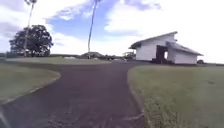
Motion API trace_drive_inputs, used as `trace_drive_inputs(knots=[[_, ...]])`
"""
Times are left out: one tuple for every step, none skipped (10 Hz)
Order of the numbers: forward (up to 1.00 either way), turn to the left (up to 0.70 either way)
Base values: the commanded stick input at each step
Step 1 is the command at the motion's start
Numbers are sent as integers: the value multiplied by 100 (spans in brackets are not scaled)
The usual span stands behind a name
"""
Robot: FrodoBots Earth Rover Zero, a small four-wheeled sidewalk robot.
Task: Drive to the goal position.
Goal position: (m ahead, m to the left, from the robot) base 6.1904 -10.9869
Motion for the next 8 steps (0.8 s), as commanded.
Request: trace_drive_inputs(knots=[[70,0],[70,0],[70,0],[70,0],[70,0],[70,0],[70,0],[70,0]])
